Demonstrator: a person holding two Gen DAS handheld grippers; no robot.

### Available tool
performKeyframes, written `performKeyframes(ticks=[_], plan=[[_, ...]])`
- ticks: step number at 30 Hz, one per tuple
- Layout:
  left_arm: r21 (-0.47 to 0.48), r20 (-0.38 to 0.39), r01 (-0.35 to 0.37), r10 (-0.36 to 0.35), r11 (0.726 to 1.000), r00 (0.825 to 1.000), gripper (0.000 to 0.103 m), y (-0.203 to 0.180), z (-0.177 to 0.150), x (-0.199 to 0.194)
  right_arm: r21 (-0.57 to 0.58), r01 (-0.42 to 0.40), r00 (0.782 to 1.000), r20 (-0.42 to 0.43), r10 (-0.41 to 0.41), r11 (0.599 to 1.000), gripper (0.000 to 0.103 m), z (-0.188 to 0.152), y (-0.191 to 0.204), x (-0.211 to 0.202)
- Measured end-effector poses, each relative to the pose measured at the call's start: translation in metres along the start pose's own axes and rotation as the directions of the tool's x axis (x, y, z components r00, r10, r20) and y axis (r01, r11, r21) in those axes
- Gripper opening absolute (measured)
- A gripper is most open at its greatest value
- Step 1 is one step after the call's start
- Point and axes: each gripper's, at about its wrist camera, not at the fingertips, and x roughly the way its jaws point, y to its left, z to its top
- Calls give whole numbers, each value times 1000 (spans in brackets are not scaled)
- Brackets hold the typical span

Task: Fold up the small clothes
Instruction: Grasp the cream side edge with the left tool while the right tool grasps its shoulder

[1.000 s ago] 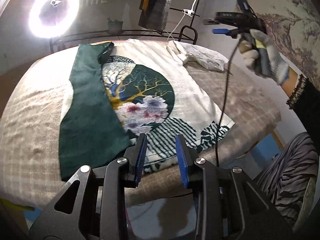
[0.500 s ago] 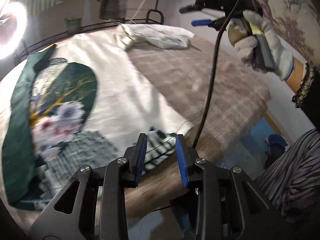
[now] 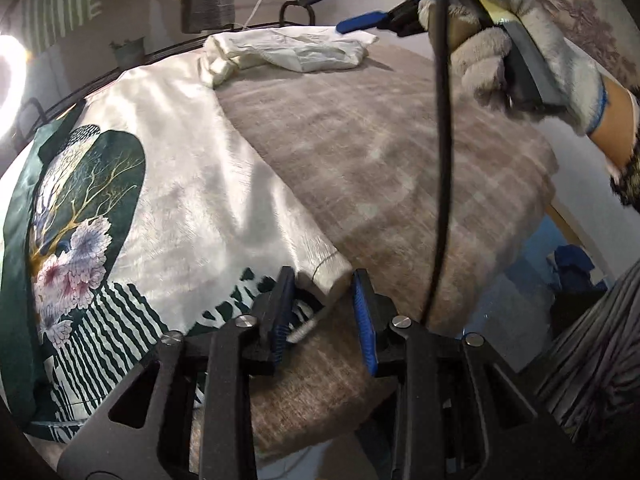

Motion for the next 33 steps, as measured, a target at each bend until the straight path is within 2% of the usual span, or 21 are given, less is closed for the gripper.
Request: performKeyframes(ticks=[1, 3, 7, 13, 17, 20, 22, 24, 27, 33], plan=[[-16, 2, -9, 9, 1000, 1000, 9, 4, 1, 1, -8, -6, 1000, -19, 6, 1000, 59, -1, 5, 9], [-45, 3, 3, -3, 999, 1000, 3, 12, 3, 0, -11, -15, 999, -50, 15, 1000, 59, -2, 14, 27], [-122, 21, 34, -32, 992, 999, 2, 26, 3, -10, 5, -14, 995, -98, 14, 1000, 58, 4, 28, 68], [-210, 44, 65, -57, 975, 997, 2, 44, 4, -20, 78, 12, 993, -118, -2, 997, 56, 22, 37, 123], [-236, 51, 84, -74, 968, 996, 2, 51, 1, -23, 100, 122, 983, -149, -106, 987, 52, 31, 36, 155], [-239, 58, 88, -76, 967, 995, 2, 53, -1, -26, 138, 166, 980, -138, -147, 976, 44, 33, 32, 166], [-252, 60, 95, -82, 963, 995, 2, 56, -3, -26, 135, 180, 977, -140, -161, 974, 14, 37, 35, 170], [-267, 65, 105, -91, 958, 994, 2, 60, -3, -26, 140, 199, 975, -133, -180, 970, 7, 40, 36, 172], [-292, 76, 124, -106, 948, 991, 1, 67, -4, -28, 115, 216, 973, -113, -203, 970, 3, 42, 46, 173], [-353, 100, 153, -125, 923, 987, 1, 83, -10, -37, -31, 261, 964, -49, -262, 965, 2, 56, 93, 176]])
